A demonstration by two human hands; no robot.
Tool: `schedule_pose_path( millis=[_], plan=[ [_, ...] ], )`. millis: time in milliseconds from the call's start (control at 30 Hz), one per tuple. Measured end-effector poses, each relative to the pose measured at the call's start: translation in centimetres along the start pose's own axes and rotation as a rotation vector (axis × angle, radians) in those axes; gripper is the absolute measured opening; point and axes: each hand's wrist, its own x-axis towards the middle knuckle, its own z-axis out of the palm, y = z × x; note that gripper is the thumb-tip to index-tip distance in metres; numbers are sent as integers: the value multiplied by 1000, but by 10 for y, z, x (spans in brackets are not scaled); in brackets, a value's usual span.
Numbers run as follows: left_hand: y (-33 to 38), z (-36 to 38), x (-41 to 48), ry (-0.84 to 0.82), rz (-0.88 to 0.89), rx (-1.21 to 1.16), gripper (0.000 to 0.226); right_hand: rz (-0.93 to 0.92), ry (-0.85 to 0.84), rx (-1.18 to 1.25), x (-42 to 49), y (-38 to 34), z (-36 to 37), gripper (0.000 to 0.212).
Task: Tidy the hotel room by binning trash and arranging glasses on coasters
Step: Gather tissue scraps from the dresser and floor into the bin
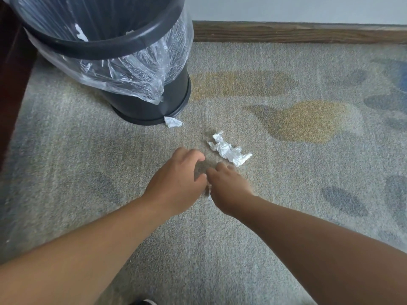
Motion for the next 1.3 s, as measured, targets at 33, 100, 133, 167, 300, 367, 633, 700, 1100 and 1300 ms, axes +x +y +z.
schedule_pose_path(
  millis=[33,100,133,167,300,367,633,700,1100,1300],
  plan=[
    [0,0,0,0,1,-1,30,-6,9,9,0,-1,0,29],
    [0,-1,-1,3,1,-5,31,-20,42,22,-2,-1,-2,27],
    [0,-1,-1,5,1,-6,32,-21,56,38,-2,0,-4,27],
    [0,-2,-2,10,3,-5,33,-17,64,63,-3,0,-6,27],
    [2,-6,-1,27,17,0,30,1,74,144,-8,5,-21,20],
    [3,-9,-2,32,23,3,30,6,76,142,-12,8,-29,19],
    [8,-14,-6,52,40,14,31,46,140,151,-22,19,-58,9],
    [8,-15,-7,53,44,8,32,84,161,168,-20,21,-61,8],
    [-1,-11,-4,17,30,-2,35,61,185,40,8,24,-58,50],
    [-6,-6,0,8,14,-1,37,57,120,-39,26,16,-49,65]
  ],
)
